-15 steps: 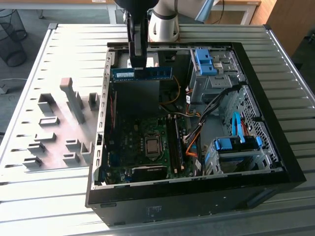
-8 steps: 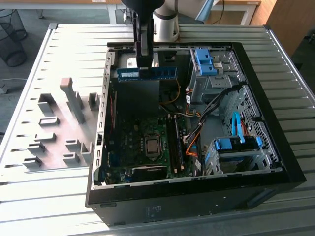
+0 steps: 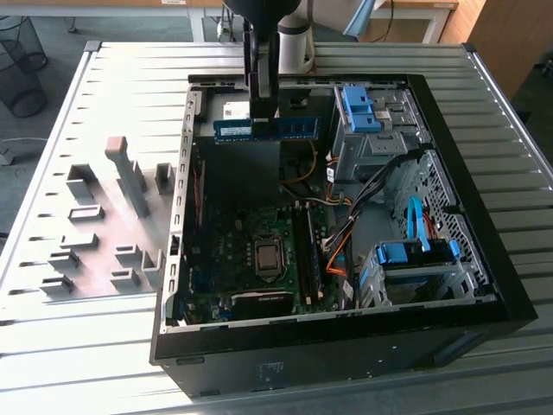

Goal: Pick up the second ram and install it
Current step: 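Pick up the second ram and move it above second insertion slot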

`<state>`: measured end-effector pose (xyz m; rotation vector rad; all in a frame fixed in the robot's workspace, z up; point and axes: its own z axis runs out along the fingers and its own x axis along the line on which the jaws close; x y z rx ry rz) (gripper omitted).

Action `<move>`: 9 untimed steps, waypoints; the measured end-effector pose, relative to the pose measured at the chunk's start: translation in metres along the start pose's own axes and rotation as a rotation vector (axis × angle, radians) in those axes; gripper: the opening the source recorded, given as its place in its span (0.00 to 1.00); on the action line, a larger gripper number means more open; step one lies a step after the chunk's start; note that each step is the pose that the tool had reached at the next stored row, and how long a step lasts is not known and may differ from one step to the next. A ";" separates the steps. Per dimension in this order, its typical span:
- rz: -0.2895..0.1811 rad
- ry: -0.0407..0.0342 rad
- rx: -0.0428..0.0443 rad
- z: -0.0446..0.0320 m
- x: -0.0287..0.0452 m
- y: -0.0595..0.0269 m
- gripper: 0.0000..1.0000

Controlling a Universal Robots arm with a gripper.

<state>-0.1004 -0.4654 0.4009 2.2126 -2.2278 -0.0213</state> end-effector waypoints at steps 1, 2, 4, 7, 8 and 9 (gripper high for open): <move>0.000 0.0000 0.0000 0.0000 0.0000 -0.0011 0.14; 0.000 0.0000 0.0000 0.0000 0.0000 -0.0022 0.14; 0.000 0.0000 0.0000 0.0000 0.0000 -0.0044 0.14; 0.000 0.0000 0.0000 -0.0001 0.0000 -0.0079 0.14; 0.000 0.0000 0.0000 -0.0001 -0.0001 -0.0089 0.14; 0.000 0.0000 0.0000 -0.0001 -0.0001 -0.0101 0.14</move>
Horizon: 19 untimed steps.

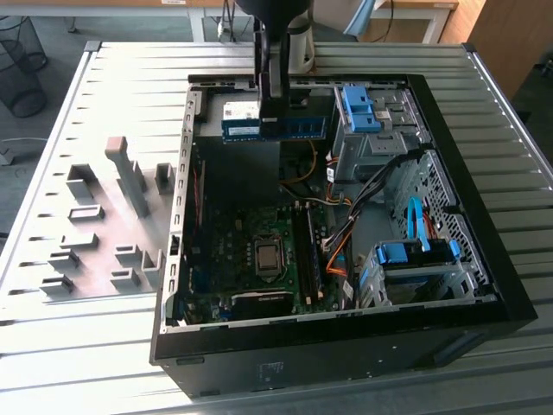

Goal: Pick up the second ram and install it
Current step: 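Pick up the second ram and move it above second insertion slot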

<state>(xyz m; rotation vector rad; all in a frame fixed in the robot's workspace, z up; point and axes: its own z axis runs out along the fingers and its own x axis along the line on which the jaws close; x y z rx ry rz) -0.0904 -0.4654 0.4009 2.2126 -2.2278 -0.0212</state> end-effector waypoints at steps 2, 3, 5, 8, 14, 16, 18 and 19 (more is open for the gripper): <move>0.000 0.0000 0.0000 0.0000 0.0000 -0.0027 0.14; 0.000 0.0000 0.0000 0.0000 0.0000 -0.0040 0.14; 0.000 0.0000 0.0000 -0.0001 0.0000 -0.0066 0.14; 0.000 0.0000 0.0001 -0.0001 -0.0001 -0.0110 0.14; 0.000 0.0000 0.0000 -0.0002 -0.0002 -0.0221 0.14; 0.000 -0.0001 0.0000 -0.0002 -0.0002 -0.0281 0.14; 0.000 0.0000 0.0000 -0.0003 -0.0003 -0.0341 0.14; 0.000 0.0000 0.0000 -0.0003 -0.0003 -0.0365 0.14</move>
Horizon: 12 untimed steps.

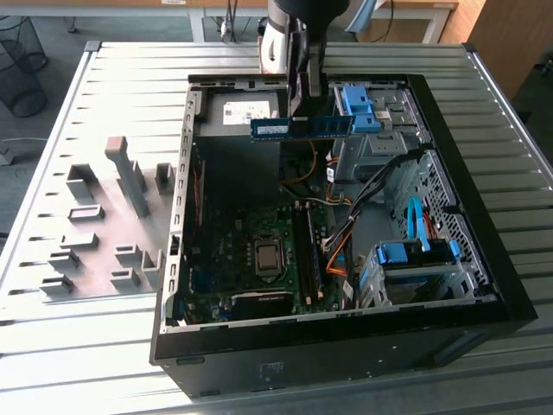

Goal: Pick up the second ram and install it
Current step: 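Pick up the second ram and move it above second insertion slot, then insert the second ram into the second slot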

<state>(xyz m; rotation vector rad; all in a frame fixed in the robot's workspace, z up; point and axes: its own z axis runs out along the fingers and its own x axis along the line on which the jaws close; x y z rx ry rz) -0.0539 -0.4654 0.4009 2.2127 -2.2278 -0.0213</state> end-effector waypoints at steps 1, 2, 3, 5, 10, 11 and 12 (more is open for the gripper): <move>0.000 0.0000 0.0000 0.0000 0.0000 -0.0016 0.14; 0.000 0.0000 0.0000 0.0000 0.0001 -0.0023 0.14; 0.000 0.0000 0.0000 0.0000 0.0001 -0.0023 0.14; 0.000 0.0001 0.0000 0.0000 0.0000 -0.0025 0.14; 0.000 0.0000 0.0001 0.0000 0.0000 -0.0044 0.14; 0.000 0.0000 0.0001 0.0000 0.0000 -0.0045 0.14; 0.000 0.0001 0.0000 -0.0001 0.0000 -0.0046 0.14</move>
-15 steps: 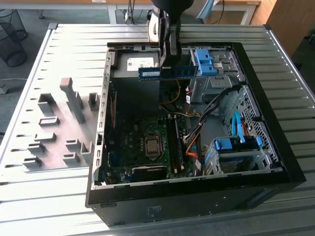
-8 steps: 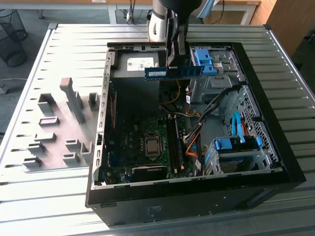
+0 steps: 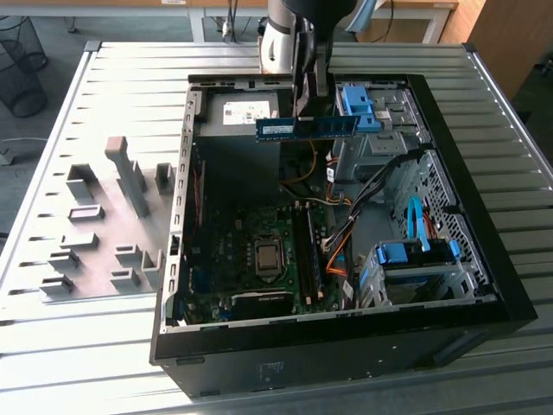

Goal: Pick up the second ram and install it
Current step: 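Insert the second ram into the second slot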

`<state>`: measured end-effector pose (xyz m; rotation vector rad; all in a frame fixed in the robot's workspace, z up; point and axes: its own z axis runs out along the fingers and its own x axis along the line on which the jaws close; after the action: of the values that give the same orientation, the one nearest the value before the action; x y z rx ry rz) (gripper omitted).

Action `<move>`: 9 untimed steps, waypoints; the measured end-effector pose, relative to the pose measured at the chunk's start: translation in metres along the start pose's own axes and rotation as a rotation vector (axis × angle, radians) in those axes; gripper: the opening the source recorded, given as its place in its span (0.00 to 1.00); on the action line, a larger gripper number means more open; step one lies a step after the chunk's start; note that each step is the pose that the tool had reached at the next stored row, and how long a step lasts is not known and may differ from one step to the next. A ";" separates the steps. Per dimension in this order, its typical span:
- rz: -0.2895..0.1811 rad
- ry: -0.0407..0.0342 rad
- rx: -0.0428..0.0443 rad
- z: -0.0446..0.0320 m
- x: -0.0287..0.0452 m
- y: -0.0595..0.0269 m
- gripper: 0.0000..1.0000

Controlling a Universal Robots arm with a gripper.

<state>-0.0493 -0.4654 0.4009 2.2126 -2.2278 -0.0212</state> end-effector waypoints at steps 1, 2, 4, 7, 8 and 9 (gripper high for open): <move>0.000 -0.0001 0.0000 0.0000 0.0000 0.0000 0.14; 0.000 -0.0001 0.0000 0.0001 0.0000 -0.0001 0.14; 0.000 -0.0001 0.0000 0.0001 0.0000 -0.0001 0.14; 0.006 -0.0001 0.0000 0.0002 0.0000 -0.0001 0.14; 0.010 0.0000 0.0001 0.0002 0.0000 -0.0001 0.14; 0.014 0.0000 0.0001 0.0003 0.0000 -0.0001 0.14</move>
<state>-0.0492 -0.4653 0.4006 2.1972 -2.2430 -0.0210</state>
